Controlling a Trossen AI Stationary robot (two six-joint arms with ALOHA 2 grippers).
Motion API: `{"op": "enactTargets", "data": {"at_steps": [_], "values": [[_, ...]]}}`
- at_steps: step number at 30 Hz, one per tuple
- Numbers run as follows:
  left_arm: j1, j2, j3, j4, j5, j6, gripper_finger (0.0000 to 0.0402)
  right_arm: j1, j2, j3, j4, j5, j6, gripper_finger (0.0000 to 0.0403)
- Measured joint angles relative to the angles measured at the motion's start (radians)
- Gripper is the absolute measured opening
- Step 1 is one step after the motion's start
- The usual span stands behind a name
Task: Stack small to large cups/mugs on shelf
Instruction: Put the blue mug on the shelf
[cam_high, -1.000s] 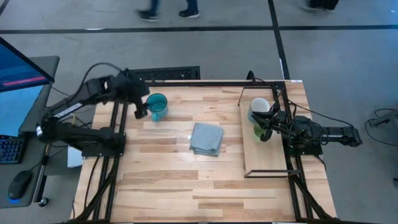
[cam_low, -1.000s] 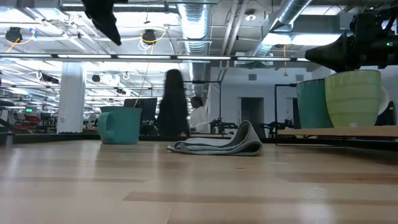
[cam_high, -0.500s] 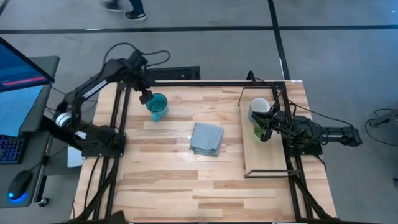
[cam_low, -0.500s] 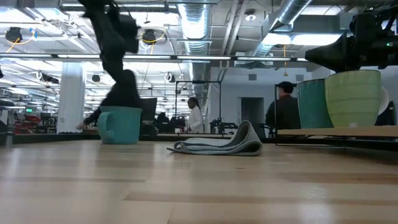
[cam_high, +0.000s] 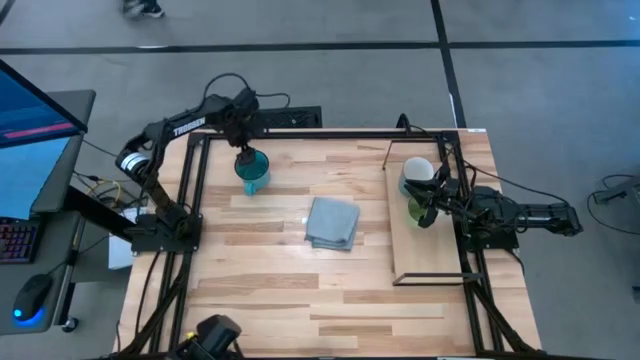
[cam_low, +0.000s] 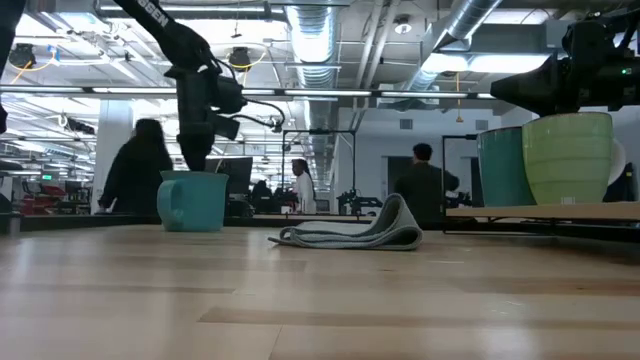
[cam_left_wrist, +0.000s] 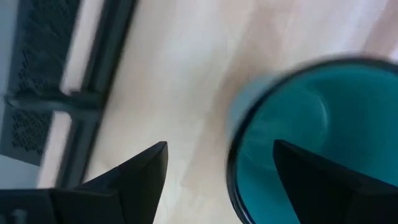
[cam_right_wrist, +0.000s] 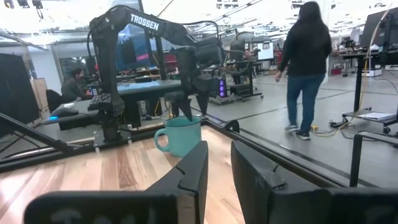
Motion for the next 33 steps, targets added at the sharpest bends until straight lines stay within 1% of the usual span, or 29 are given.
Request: {"op": "enactTargets", "data": {"at_steps": [5, 11, 16, 23, 28, 33], "values": [[0.000, 0.000, 0.000, 0.012, -0.006, -0.003, 0.0281, 0.000, 0.000, 0.000, 0.000, 0.000, 0.000, 0.0093], [-0.001, 0.000, 0.000, 0.000, -0.026, -0.074, 0.0281, 0.000, 0.000, 0.000, 0.000, 0.000, 0.000, 0.0093], [-0.002, 0.000, 0.000, -0.015, -0.026, -0.083, 0.0281, 0.000, 0.000, 0.000, -0.003, 0.000, 0.000, 0.0093], [-0.004, 0.000, 0.000, -0.017, -0.016, -0.075, 0.0281, 0.000, 0.000, 0.000, -0.023, 0.000, 0.000, 0.0093], [-0.007, 0.000, 0.000, -0.017, -0.045, -0.048, 0.0281, 0.000, 0.000, 0.000, -0.023, 0.000, 0.000, 0.0093], [-0.019, 0.000, 0.000, -0.009, -0.049, -0.008, 0.0281, 0.000, 0.000, 0.000, -0.023, 0.000, 0.000, 0.0093]]}}
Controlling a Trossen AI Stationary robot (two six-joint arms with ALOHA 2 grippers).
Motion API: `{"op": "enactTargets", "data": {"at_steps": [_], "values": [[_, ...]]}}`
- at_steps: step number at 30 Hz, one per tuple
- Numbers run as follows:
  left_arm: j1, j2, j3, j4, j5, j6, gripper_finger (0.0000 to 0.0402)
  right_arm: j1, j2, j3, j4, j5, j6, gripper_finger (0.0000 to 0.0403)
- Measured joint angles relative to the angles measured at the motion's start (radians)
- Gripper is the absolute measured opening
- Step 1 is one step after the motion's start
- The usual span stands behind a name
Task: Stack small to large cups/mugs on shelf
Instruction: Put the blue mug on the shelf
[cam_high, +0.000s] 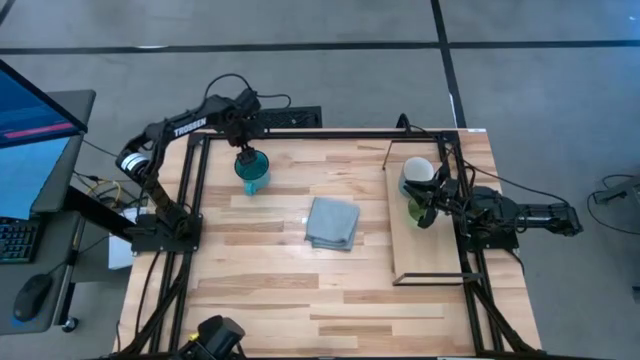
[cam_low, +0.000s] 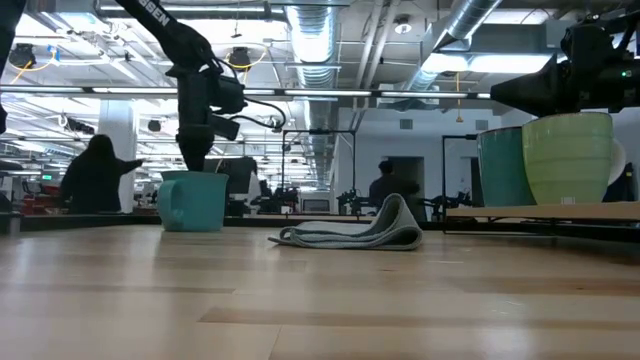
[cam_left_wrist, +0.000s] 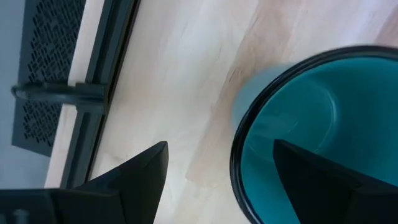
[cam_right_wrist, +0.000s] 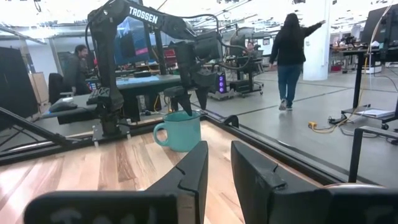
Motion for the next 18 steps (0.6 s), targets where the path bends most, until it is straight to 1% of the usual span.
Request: {"op": "enactTargets", "data": {"at_steps": [4, 7, 10, 12, 14, 18], "values": [[-0.020, 0.000, -0.002, 0.018, 0.002, 0.012, 0.0281, 0.000, 0.000, 0.000, -0.002, 0.000, 0.000, 0.0093], [-0.035, 0.015, -0.002, 0.016, -0.007, 0.051, 0.0281, 0.000, 0.000, 0.000, -0.002, 0.000, 0.000, 0.0093], [-0.055, 0.048, -0.003, 0.011, -0.095, 0.098, 0.0269, 0.000, 0.000, 0.000, -0.004, 0.000, 0.000, 0.0093], [-0.062, 0.075, -0.003, 0.008, -0.135, 0.117, 0.0250, 0.000, 0.000, 0.000, -0.006, 0.000, 0.000, 0.0093], [-0.070, 0.097, -0.003, 0.010, -0.151, 0.134, 0.0222, 0.000, 0.000, 0.000, -0.007, 0.000, 0.000, 0.0093], [-0.075, 0.110, -0.003, 0.015, -0.150, 0.155, 0.0150, 0.000, 0.000, 0.000, -0.006, 0.004, 0.000, 0.0093]]}}
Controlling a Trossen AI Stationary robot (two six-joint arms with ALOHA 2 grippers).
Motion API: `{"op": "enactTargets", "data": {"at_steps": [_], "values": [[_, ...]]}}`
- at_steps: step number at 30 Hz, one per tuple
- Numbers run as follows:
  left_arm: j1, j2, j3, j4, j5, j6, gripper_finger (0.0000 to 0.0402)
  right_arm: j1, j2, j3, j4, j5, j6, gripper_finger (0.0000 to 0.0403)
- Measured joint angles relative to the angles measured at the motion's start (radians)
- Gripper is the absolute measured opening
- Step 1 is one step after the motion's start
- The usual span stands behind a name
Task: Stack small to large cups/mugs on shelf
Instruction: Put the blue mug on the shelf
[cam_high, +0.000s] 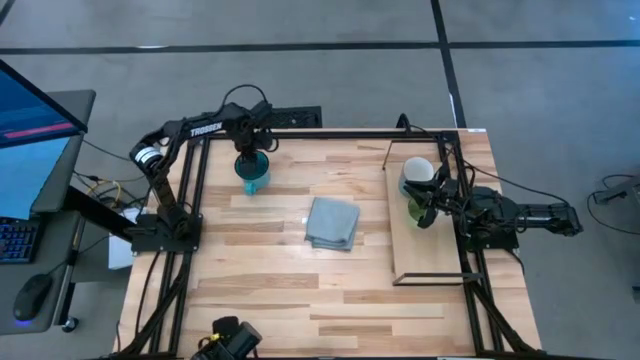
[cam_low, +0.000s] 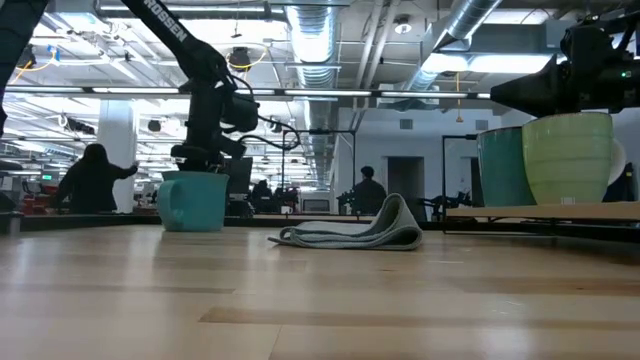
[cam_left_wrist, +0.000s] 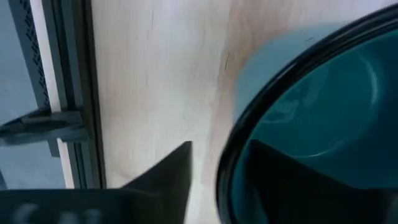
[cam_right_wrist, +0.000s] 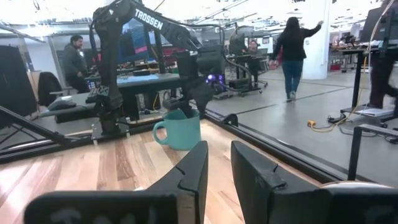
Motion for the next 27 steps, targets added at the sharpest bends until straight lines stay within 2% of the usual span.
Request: {"op": "enactTargets", "data": {"at_steps": [6, 8, 11, 15, 20, 27], "values": [[0.007, -0.010, 0.005, -0.014, 0.031, -0.014, 0.0034, 0.000, 0.000, 0.000, -0.007, 0.036, 0.000, 0.0093], [0.011, -0.016, 0.006, -0.038, 0.045, -0.038, 0.0016, 0.000, 0.000, 0.000, -0.006, 0.037, 0.000, 0.0093], [0.020, -0.012, 0.006, -0.059, 0.071, -0.117, 0.0019, 0.000, 0.000, 0.000, -0.006, 0.046, 0.000, 0.0093], [0.021, -0.011, 0.004, -0.097, 0.086, -0.297, 0.0014, 0.000, 0.000, 0.000, -0.005, 0.050, 0.000, 0.0093], [0.010, -0.004, -0.002, -0.134, 0.199, -0.513, 0.0012, 0.000, 0.000, 0.000, -0.005, 0.049, 0.011, 0.0093], [-0.065, -0.007, 0.000, -0.141, 0.193, -0.713, 0.0012, 0.000, 0.000, 0.000, -0.005, 0.050, 0.054, 0.0093]]}}
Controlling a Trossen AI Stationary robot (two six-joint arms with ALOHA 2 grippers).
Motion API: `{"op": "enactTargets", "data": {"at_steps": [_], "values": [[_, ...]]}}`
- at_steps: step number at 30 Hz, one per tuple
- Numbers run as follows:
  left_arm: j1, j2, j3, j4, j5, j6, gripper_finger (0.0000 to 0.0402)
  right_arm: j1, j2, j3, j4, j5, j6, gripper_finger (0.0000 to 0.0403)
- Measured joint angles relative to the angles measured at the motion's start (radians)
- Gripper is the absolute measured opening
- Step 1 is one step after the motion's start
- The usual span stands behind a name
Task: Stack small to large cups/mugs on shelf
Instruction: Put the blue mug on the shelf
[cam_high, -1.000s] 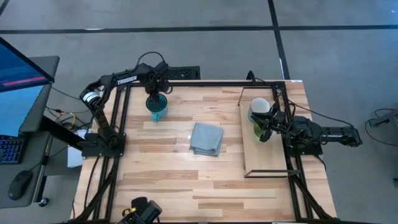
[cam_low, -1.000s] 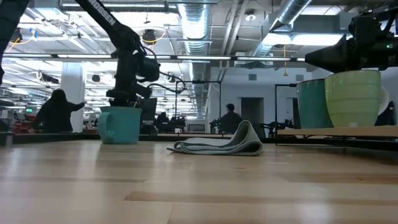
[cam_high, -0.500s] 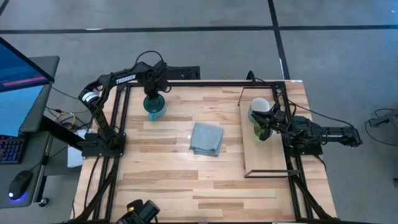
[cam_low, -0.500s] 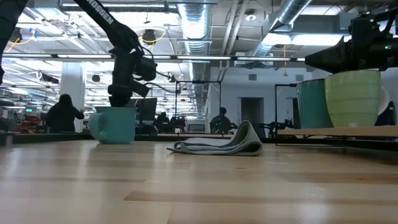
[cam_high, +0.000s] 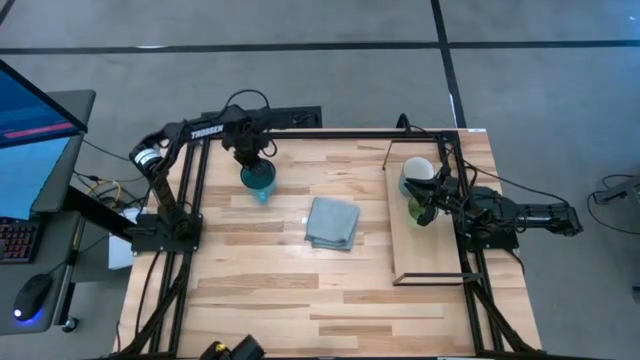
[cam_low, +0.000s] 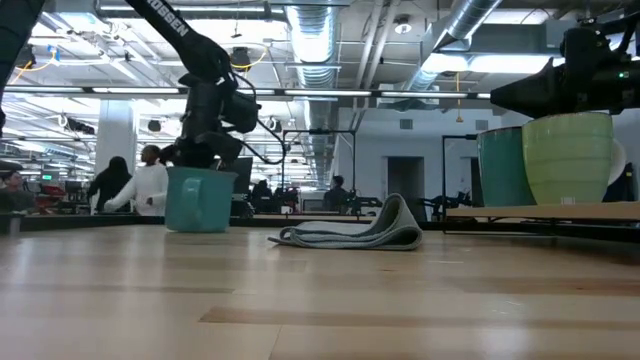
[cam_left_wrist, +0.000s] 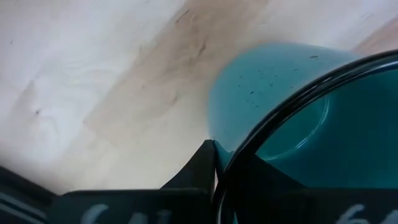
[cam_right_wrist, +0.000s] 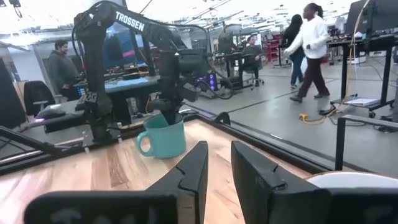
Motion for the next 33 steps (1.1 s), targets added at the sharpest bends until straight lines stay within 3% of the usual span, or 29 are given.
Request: {"op": "enactTargets", "data": {"at_steps": [5, 19, 23, 33], "values": [[-0.088, -0.035, -0.003, 0.028, 0.012, -0.089, 0.0011, 0.000, 0.000, 0.000, 0.000, 0.000, 0.005, 0.0093], [-0.395, -0.316, -0.001, 0.091, 0.016, -0.347, 0.0011, 0.000, 0.003, 0.000, 0.000, -0.005, 0.010, 0.0093], [-0.497, -0.332, -0.001, 0.092, 0.012, -0.485, 0.0011, 0.000, 0.003, 0.000, 0.000, -0.005, 0.025, 0.0093], [-0.732, -0.332, -0.001, 0.171, -0.113, -0.769, 0.0011, 0.000, 0.003, 0.000, -0.001, -0.005, 0.042, 0.0093]]}}
